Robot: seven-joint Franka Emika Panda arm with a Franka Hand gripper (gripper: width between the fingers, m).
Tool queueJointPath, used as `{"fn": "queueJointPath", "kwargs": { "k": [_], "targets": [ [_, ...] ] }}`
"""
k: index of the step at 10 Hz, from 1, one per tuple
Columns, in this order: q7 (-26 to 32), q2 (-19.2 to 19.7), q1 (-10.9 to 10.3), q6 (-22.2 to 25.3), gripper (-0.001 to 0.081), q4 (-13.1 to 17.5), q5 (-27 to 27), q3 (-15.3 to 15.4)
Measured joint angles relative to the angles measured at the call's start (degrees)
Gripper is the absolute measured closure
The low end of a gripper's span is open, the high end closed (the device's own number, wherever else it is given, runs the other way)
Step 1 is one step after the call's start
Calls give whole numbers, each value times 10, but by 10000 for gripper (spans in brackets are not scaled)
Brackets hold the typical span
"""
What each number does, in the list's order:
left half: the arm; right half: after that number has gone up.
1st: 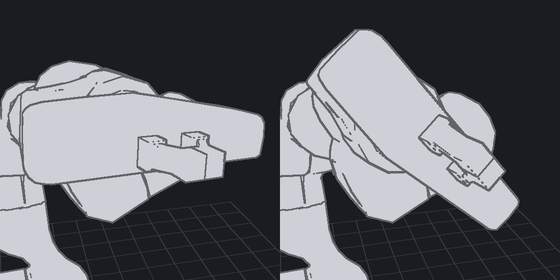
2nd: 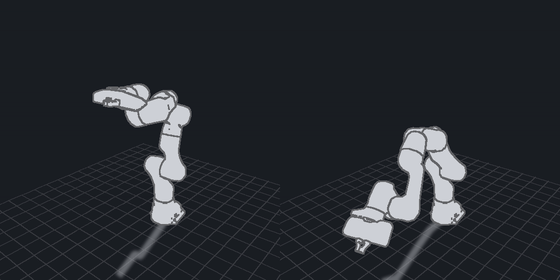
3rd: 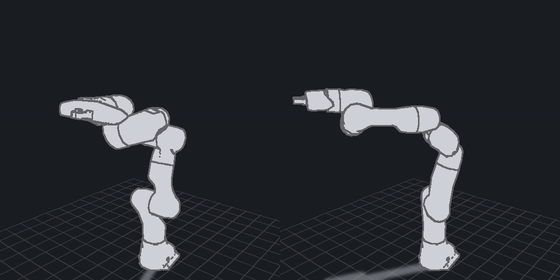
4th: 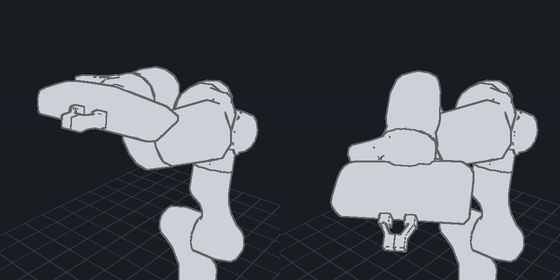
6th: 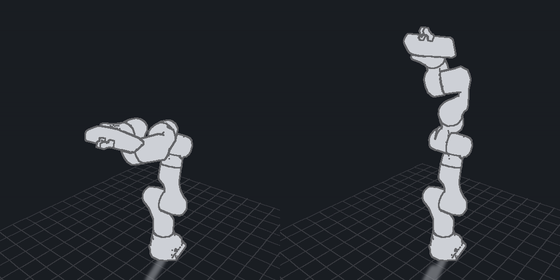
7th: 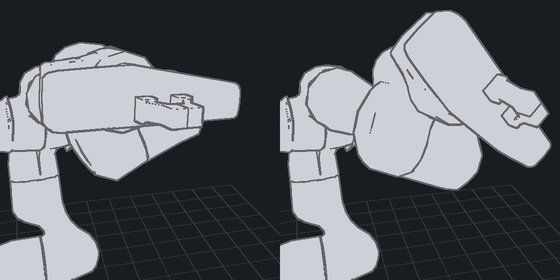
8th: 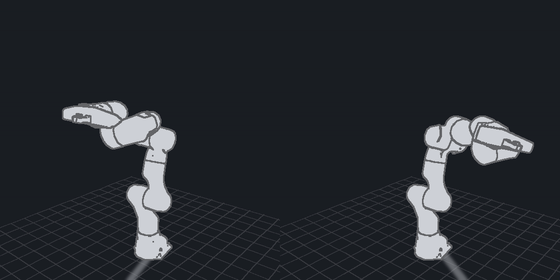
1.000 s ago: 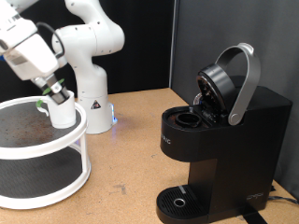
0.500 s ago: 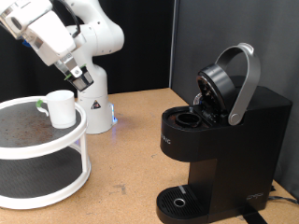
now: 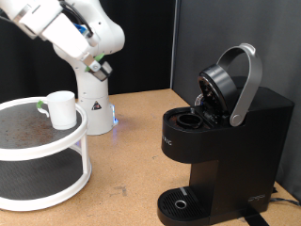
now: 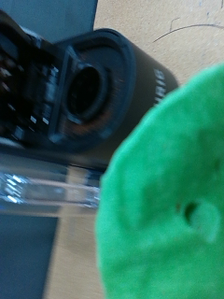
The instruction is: Make a cup of coffee with the keurig machine
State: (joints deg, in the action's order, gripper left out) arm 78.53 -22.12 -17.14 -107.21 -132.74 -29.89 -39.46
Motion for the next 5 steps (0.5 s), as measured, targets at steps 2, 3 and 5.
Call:
{"fn": "queueJointPath", "kwargs": {
  "k": [2, 3, 5],
  "targets": [
    [-49, 21, -17, -16, 350, 10, -44, 16],
    [-55, 29, -25, -41, 350, 12, -63, 26],
    [-57, 37, -29, -55, 351, 14, -71, 31]
  ]
}}
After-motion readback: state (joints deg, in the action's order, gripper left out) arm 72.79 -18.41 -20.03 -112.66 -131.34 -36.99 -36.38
